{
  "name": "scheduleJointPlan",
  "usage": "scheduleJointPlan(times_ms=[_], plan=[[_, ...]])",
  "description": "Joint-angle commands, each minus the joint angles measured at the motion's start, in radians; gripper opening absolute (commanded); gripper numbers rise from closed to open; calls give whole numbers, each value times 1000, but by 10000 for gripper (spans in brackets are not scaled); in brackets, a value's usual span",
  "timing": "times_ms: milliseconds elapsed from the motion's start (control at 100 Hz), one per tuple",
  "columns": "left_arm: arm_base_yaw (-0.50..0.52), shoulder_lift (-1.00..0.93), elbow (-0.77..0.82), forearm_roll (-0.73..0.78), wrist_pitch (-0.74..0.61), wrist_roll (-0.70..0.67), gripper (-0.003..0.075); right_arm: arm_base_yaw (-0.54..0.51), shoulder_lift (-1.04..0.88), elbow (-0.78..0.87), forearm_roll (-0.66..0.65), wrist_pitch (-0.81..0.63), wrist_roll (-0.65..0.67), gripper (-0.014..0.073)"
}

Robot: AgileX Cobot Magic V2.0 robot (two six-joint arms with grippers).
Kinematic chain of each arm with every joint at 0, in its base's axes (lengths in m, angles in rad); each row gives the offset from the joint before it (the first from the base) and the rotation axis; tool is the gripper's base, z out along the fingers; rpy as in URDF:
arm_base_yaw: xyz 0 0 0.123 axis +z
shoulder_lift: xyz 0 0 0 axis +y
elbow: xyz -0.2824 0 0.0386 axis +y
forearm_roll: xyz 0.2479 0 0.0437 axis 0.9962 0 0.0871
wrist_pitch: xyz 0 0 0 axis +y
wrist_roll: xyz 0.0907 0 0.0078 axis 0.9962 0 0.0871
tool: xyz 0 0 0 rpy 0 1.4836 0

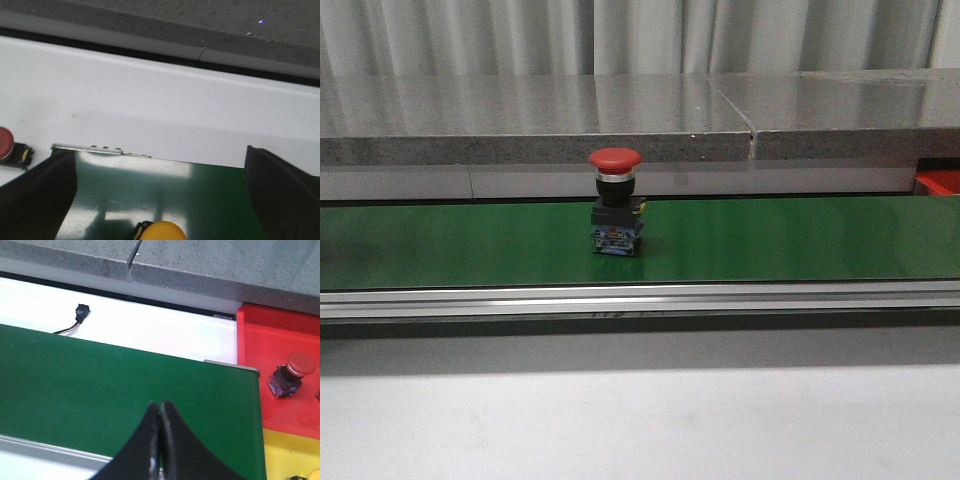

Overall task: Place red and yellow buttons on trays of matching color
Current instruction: 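Set the yellow button on the green belt and open the left gripper, then move the right gripper to the red button at the belt's end and grasp it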

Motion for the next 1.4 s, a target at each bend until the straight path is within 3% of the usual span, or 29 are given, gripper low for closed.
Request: scheduleJointPlan(times_ms=[0,270,580,790,1100,1300,1390], plan=[[-43,-93,-14,-13,-76,2,651,1,-13,-26,9,-65,-10,-67],[-78,-320,146,-2,-111,2,645,1,-13,-26,9,-65,-10,-67],[-78,-651,429,10,-154,2,542,1,-13,-26,9,-65,-10,-67],[-78,-876,584,10,-151,2,377,1,-13,-26,9,-65,-10,-67],[-78,-1023,675,7,-149,0,-17,1,-13,-26,9,-65,-10,-67],[-78,-1023,675,7,-144,0,-19,1,-13,-26,9,-62,-10,-57],[-78,-1023,675,7,-144,0,-19,1,-13,-26,9,-34,-10,43]])
